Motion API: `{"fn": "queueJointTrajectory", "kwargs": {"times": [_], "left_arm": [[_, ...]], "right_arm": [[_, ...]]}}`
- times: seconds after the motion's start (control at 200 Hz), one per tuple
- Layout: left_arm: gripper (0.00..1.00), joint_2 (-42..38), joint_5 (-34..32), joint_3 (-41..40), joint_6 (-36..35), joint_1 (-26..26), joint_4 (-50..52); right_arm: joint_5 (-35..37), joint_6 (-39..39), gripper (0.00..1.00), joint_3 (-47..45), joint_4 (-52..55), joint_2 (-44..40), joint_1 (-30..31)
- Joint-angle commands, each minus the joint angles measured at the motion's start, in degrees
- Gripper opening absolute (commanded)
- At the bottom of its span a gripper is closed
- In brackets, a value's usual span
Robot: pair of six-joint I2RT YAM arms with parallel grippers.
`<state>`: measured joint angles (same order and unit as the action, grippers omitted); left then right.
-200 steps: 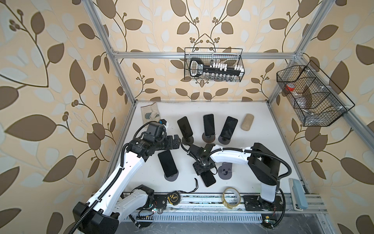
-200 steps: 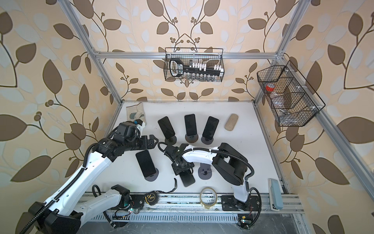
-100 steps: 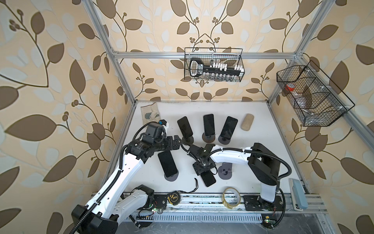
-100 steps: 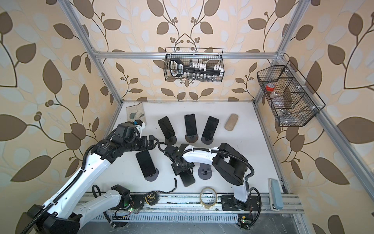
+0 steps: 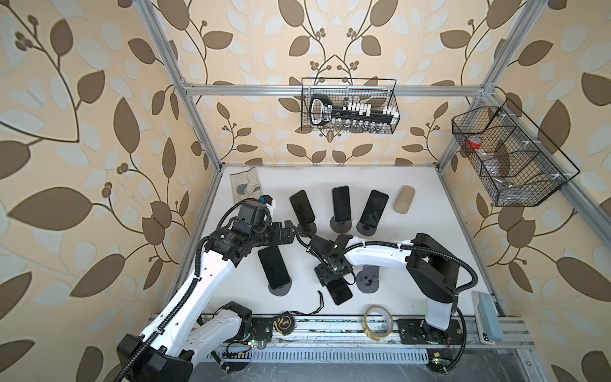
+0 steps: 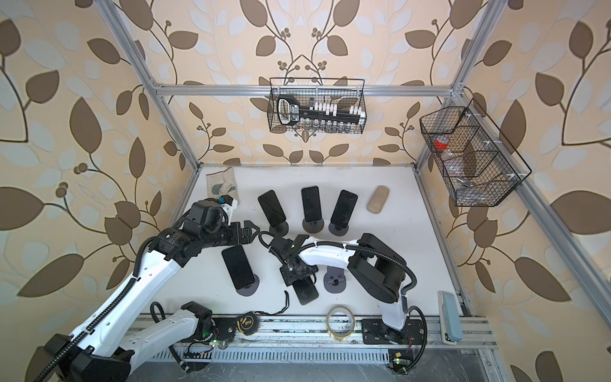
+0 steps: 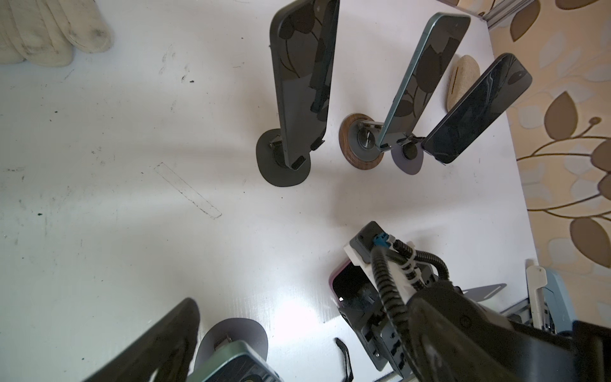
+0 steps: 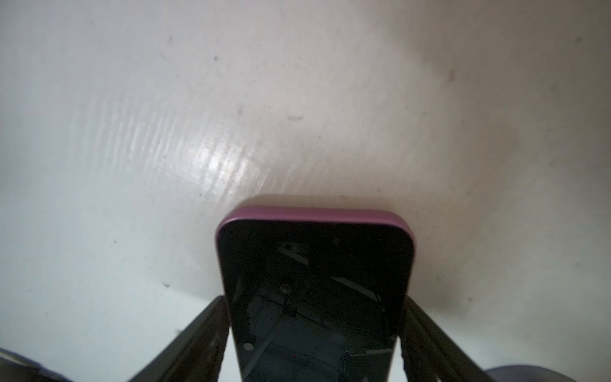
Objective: Remove the phone from the phone stand
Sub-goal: Place the phone at the bottom-center of the table.
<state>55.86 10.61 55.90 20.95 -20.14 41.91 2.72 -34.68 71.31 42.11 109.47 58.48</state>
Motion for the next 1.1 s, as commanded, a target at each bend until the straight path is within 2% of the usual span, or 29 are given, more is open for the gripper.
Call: {"fn": "queueJointTrajectory", "kwargs": {"times": [0.0,0.215,0.27,0.465,0.7,0.89,1.095], "left_arm": [[0.99,-1.26,1.31,-0.75,-0.27,0.45,-0.81],[0.99,-0.89,1.55,-0.42,0.13,0.45,-0.71],[0.99,-0.75,1.81,0.06,0.18,0.45,-0.43],[0.99,-1.57,1.95,0.88,1.15,0.45,0.02],[0.99,-3.19,0.79,1.97,1.55,0.45,0.39],[0.99,-4.37,4.77,0.5,2.08,0.45,-2.17],[0.99,-4.44,8.72,-2.17,3.88,0.45,-5.45]], "right_arm": [[-1.91,0.44,0.8,-2.58,-1.9,2.09,-0.55],[-1.23,0.75,0.85,-0.5,-0.65,-0.12,-0.12],[-0.04,0.67,0.9,-0.35,-0.63,-2.06,0.13],[6.06,0.54,1.0,2.82,2.26,-9.61,0.23],[11.11,-0.79,1.0,2.44,4.9,-20.61,-1.29],[17.27,-2.75,1.0,0.31,7.94,-28.47,-3.71],[14.92,-4.96,1.0,-5.73,11.34,-33.74,-7.24]]}}
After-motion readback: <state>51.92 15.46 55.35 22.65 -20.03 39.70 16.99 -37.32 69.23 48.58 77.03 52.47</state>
